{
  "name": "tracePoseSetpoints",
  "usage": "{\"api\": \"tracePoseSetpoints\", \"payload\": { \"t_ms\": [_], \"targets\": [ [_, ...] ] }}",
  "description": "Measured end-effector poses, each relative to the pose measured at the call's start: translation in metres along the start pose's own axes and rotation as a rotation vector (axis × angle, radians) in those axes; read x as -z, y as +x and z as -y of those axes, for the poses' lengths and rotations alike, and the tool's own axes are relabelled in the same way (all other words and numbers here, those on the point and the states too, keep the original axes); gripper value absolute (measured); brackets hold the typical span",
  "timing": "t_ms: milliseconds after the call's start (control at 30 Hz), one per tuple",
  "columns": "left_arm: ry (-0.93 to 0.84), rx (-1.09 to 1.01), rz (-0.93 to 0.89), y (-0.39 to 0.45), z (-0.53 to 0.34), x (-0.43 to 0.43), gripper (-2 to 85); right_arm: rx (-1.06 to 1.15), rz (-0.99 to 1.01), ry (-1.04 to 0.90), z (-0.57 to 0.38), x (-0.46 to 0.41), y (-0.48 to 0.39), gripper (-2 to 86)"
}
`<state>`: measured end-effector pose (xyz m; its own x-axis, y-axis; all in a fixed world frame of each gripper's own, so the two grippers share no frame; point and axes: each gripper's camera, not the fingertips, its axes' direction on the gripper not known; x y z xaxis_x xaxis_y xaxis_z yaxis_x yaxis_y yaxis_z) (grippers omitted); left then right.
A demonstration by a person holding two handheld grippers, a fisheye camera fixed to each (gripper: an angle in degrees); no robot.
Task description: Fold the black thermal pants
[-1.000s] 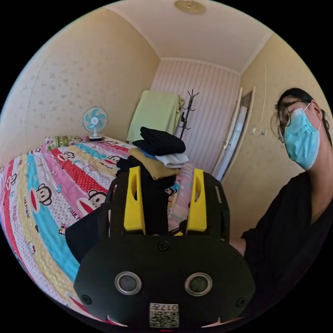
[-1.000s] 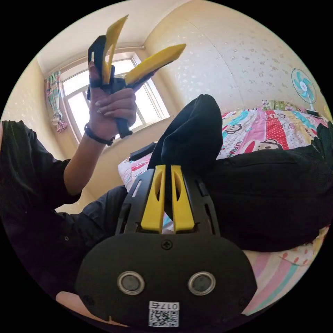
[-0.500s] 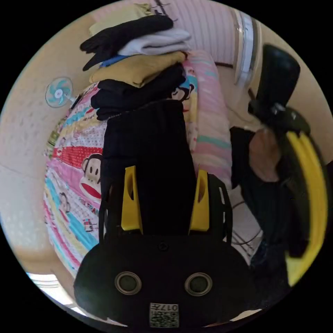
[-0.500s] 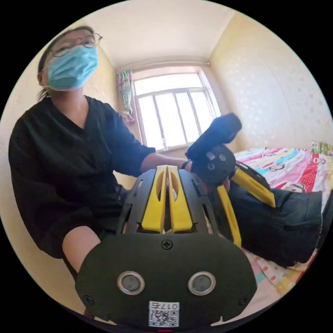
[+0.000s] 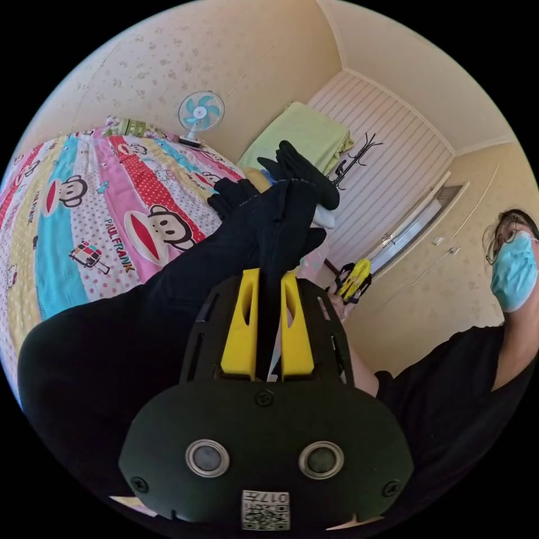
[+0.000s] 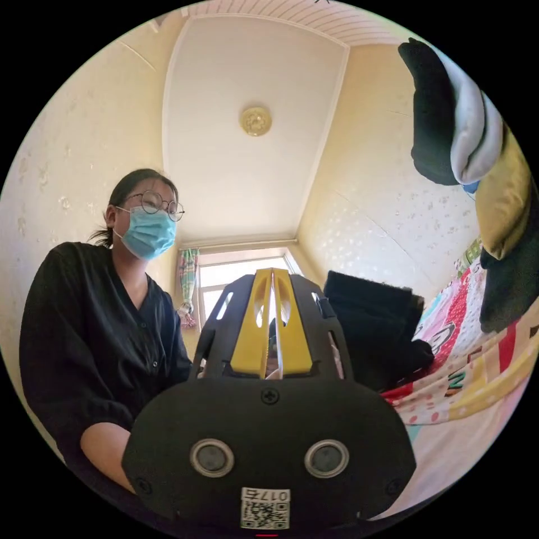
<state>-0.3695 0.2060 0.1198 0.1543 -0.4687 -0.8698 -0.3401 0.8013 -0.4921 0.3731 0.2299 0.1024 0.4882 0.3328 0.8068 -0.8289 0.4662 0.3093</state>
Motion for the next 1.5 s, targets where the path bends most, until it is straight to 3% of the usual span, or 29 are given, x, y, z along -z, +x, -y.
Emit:
{"api": "tracePoseSetpoints", "payload": {
  "t_ms": [133,200,400,467,533,667,800,967,1033,1133,1267,1400,1500],
  "targets": [
    [0.077,0.008,-0.075,0.006,-0.033,0.035,6.5,0.021,-0.333,-0.154,-0.011,-0.037,0.027,11.1],
    [0.073,-0.029,-0.117,0.009,-0.050,0.052,6.7,0.038,-0.373,-0.221,-0.024,-0.058,0.039,13.9],
    [0.237,0.176,-0.184,-0.025,-0.085,0.098,7.4,-0.017,-0.022,-0.196,-0.078,-0.082,0.078,11.4],
    [0.284,0.203,-0.155,-0.029,-0.090,0.114,8.1,-0.013,-0.007,-0.181,-0.095,-0.089,0.082,10.8],
    [0.293,0.192,-0.124,-0.027,-0.090,0.129,8.6,0.001,-0.026,-0.250,-0.116,-0.101,0.086,11.8],
    [0.536,0.055,-0.215,-0.009,-0.099,0.187,9.0,0.053,-0.115,-0.349,-0.140,-0.112,0.088,14.9],
    [0.373,-0.120,0.029,0.044,-0.083,0.199,16.2,-0.098,0.049,-0.408,-0.165,-0.110,0.113,16.5],
    [0.332,-0.192,0.125,0.086,-0.089,0.153,19.0,-0.080,-0.090,-0.442,-0.215,-0.125,0.125,13.5],
    [0.353,-0.152,0.094,0.088,-0.096,0.137,16.1,-0.027,-0.217,-0.482,-0.242,-0.148,0.124,10.5],
    [0.457,-0.224,-0.029,0.103,-0.112,0.127,11.5,0.061,-0.258,-0.616,-0.276,-0.190,0.117,5.4],
    [0.403,-0.289,0.150,0.136,-0.116,0.110,10.8,0.231,-0.187,-0.833,-0.328,-0.260,0.083,3.8],
    [0.355,-0.079,0.574,0.134,-0.113,0.101,19.9,0.338,-0.025,-1.105,-0.418,-0.337,0.043,3.0],
    [0.421,-0.012,0.650,0.127,-0.121,0.115,20.5,0.431,0.026,-1.267,-0.500,-0.376,0.019,2.7]
  ]
}}
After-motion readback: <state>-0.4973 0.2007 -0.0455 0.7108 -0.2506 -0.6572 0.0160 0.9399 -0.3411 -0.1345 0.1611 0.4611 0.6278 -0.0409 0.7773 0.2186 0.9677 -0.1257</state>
